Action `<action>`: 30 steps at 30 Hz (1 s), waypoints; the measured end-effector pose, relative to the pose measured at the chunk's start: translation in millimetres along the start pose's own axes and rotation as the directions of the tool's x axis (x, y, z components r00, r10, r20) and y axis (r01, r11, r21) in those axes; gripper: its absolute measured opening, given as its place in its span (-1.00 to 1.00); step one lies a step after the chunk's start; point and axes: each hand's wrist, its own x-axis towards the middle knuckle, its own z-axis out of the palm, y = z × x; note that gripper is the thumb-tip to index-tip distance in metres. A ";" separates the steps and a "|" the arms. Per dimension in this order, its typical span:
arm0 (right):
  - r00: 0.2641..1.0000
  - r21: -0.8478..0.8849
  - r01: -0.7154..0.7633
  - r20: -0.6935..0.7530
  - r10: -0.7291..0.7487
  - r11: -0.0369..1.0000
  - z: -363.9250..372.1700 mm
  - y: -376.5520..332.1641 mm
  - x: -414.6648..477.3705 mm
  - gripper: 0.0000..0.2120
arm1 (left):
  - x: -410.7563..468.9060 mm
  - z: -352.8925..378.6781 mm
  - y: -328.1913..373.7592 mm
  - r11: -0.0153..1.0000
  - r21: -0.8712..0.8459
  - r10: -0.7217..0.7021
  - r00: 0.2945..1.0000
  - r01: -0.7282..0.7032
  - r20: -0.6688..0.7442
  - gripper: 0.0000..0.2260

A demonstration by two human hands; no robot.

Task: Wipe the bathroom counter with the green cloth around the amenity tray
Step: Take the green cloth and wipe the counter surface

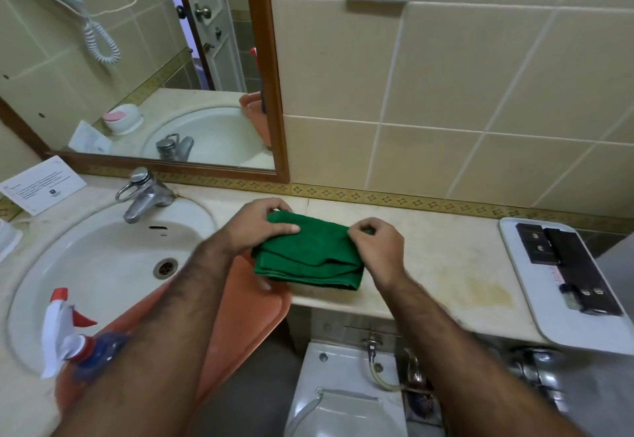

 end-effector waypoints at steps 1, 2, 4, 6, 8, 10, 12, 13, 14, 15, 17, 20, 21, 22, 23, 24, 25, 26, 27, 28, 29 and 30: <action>0.998 -0.029 -0.055 0.012 0.055 0.998 -8.0 12.2 8.3 -0.94 | 10.1 14.4 5.3 0.993 0.119 0.013 0.999 -0.017 0.032 -0.76; 0.995 -0.064 -0.089 0.039 0.092 0.994 -14.0 24.3 15.5 -0.93 | 18.9 30.6 9.0 0.968 0.249 0.009 0.998 -0.026 0.068 -0.73; 0.985 -0.139 -0.100 0.129 0.118 0.985 -19.9 46.4 26.3 -0.93 | 32.7 62.5 10.7 0.889 0.459 -0.072 0.991 0.013 0.112 -0.67; 0.962 -0.228 -0.043 0.254 0.102 0.973 -19.1 63.5 33.8 -0.94 | 36.7 91.3 7.3 0.776 0.624 -0.176 0.982 0.093 0.073 -0.69; 0.934 -0.324 0.073 0.353 0.049 0.943 -18.8 76.1 45.4 -0.92 | 34.1 124.3 3.1 0.656 0.744 -0.124 0.990 0.128 -0.062 -0.73; 0.928 -0.389 0.212 0.368 -0.060 0.896 -25.3 85.3 63.6 -0.82 | 24.7 162.7 -3.2 0.699 0.710 0.063 0.982 0.085 -0.180 -0.64; 0.914 -0.437 0.356 0.348 -0.210 0.826 -38.8 96.3 95.0 -0.70 | 10.4 203.5 -10.3 0.787 0.615 0.096 0.978 0.040 -0.187 -0.54; 0.898 -0.482 0.412 0.362 -0.252 0.773 -47.7 102.2 113.3 -0.62 | 4.1 220.9 -14.8 0.790 0.609 0.040 0.984 0.076 -0.174 -0.42; 0.883 -0.545 0.450 0.390 -0.262 0.707 -56.9 109.4 132.3 -0.52 | 0.2 234.9 -20.8 0.769 0.623 -0.033 0.983 0.141 -0.182 -0.30; 0.868 -0.610 0.481 0.430 -0.248 0.630 -67.0 118.1 148.8 -0.43 | -2.1 244.1 -26.8 0.744 0.634 -0.083 0.971 0.210 -0.225 -0.23; 0.827 -0.683 0.544 0.535 -0.174 0.486 -81.7 142.3 174.0 -0.32 | 5.7 247.7 -38.1 0.745 0.579 -0.127 0.922 0.332 -0.366 -0.16; 0.785 -0.674 0.595 0.603 -0.138 0.438 -90.1 172.3 186.2 -0.25 | 40.1 226.7 -43.9 0.720 0.464 -0.227 0.807 0.516 -0.545 -0.14; 0.781 -0.666 0.600 0.607 -0.145 0.443 -89.6 176.7 189.3 -0.23 | 57.3 216.3 -46.1 0.705 0.431 -0.256 0.769 0.563 -0.586 -0.14; 0.778 -0.663 0.602 0.612 -0.140 0.446 -88.3 178.7 192.0 -0.21 | 76.0 204.6 -47.3 0.698 0.404 -0.281 0.745 0.591 -0.605 -0.15; 0.776 -0.663 0.602 0.617 -0.129 0.445 -88.2 179.8 194.3 -0.20 | 95.6 193.8 -47.1 0.702 0.385 -0.300 0.739 0.599 -0.602 -0.16; 0.775 -0.663 0.602 0.619 -0.126 0.445 -88.2 180.8 196.1 -0.21 | 115.3 185.3 -45.4 0.707 0.379 -0.316 0.746 0.597 -0.586 -0.16; 0.774 -0.660 0.605 0.619 -0.133 0.447 -87.6 181.1 196.3 -0.21 | 132.8 179.0 -42.5 0.707 0.388 -0.320 0.757 0.591 -0.570 -0.15; 0.772 -0.656 0.608 0.620 -0.141 0.448 -87.7 181.6 196.6 -0.21 | 148.0 177.9 -37.4 0.709 0.411 -0.307 0.775 0.573 -0.552 -0.14; 0.770 -0.653 0.611 0.621 -0.145 0.449 -87.9 181.6 197.1 -0.21 | 159.9 181.7 -30.9 0.713 0.451 -0.273 0.805 0.537 -0.527 -0.14; 0.767 -0.648 0.613 0.624 -0.146 0.452 -87.9 181.2 197.3 -0.20 | 165.5 189.5 -24.3 0.719 0.505 -0.217 0.844 0.478 -0.490 -0.13; 0.765 -0.644 0.614 0.628 -0.144 0.455 -88.2 180.9 197.2 -0.19 | 164.2 200.6 -18.9 0.719 0.568 -0.153 0.888 0.401 -0.433 -0.13; 0.764 -0.642 0.615 0.629 -0.143 0.458 -88.0 180.8 197.2 -0.19 | 155.3 214.3 -15.2 0.720 0.623 -0.084 0.930 0.305 -0.358 -0.13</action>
